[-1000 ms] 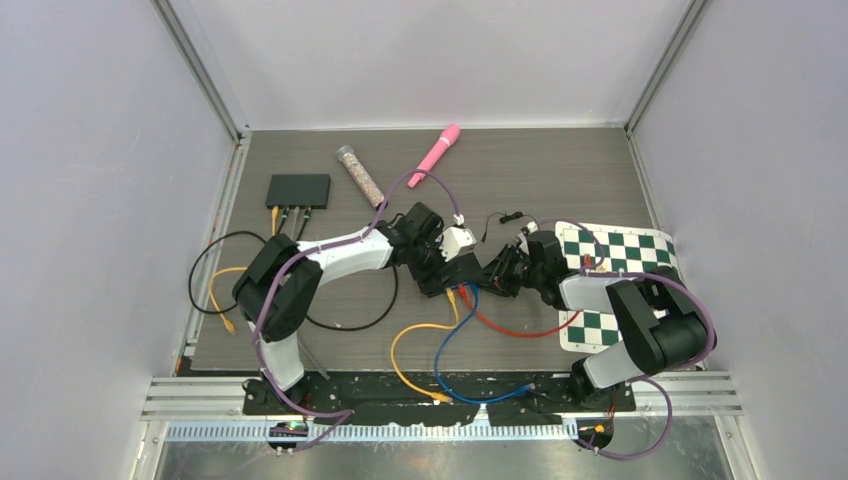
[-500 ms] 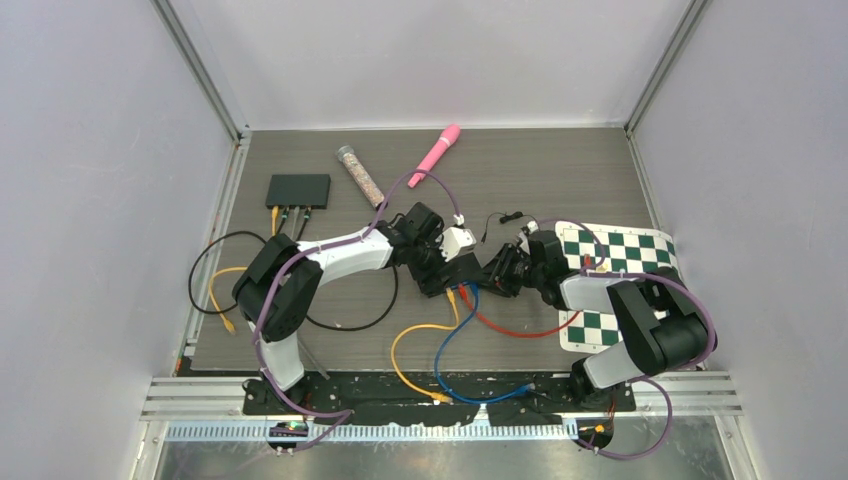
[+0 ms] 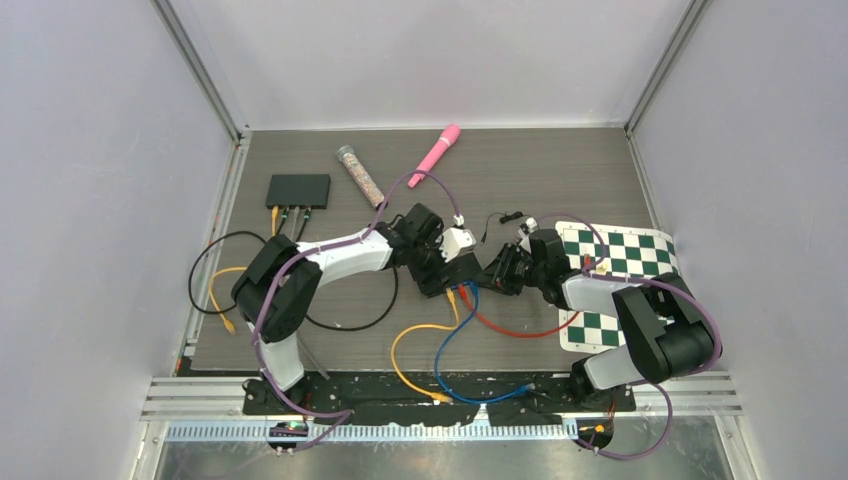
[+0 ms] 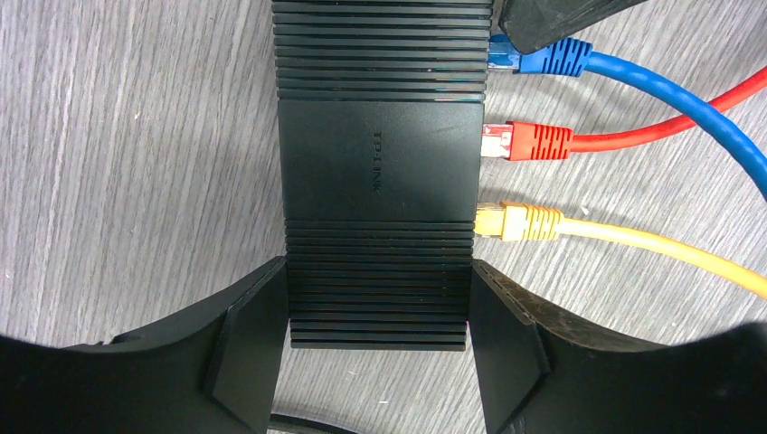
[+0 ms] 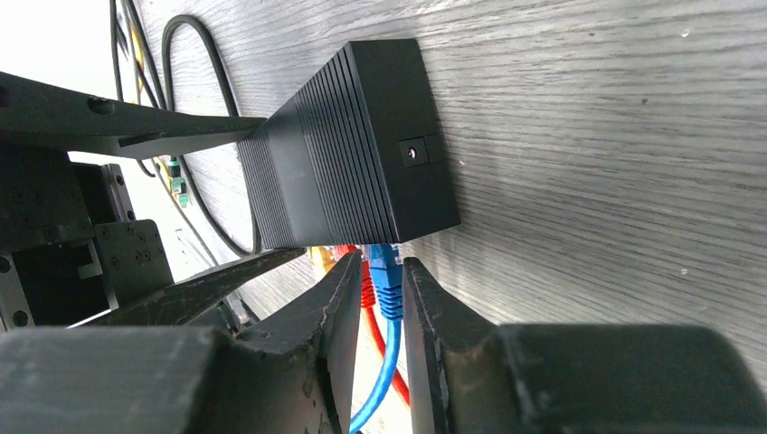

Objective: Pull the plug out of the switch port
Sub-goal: Pull the connector from the switch port.

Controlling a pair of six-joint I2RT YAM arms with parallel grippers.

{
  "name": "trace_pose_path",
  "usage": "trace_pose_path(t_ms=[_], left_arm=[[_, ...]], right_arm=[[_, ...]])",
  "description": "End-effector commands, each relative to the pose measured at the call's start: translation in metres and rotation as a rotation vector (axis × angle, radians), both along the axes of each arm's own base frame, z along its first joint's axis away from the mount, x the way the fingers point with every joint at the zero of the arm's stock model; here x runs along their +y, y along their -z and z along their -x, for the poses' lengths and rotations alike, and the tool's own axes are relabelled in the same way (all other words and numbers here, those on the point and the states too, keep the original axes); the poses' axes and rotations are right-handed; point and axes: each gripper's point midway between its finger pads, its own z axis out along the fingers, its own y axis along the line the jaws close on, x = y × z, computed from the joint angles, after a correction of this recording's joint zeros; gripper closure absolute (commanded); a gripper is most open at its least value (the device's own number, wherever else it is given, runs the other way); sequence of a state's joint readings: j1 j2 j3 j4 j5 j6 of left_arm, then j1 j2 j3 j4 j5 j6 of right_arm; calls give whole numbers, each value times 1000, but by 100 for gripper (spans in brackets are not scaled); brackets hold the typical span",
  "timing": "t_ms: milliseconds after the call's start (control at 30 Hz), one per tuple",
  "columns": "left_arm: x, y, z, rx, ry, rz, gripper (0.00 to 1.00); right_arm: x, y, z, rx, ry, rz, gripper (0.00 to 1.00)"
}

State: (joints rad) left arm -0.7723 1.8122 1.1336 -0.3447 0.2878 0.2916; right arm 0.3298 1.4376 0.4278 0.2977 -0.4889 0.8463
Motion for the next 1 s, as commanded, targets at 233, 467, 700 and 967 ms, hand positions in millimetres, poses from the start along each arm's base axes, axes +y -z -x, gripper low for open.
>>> trace_pose_path(t_ms=[233, 467, 700, 967], left_arm=[[23, 23, 25, 127, -22, -126, 39], [22, 26, 25, 138, -24, -135, 39], [22, 23, 27, 137, -15, -122, 39], [21, 22, 33, 155, 3, -103, 39]], right_arm=[[11, -15, 4, -51, -71, -77, 62], [8, -12, -3, -23, -39, -159, 72], [9, -4, -4, 18, -43, -163, 66], [13, 8, 0, 27, -67, -124, 66]])
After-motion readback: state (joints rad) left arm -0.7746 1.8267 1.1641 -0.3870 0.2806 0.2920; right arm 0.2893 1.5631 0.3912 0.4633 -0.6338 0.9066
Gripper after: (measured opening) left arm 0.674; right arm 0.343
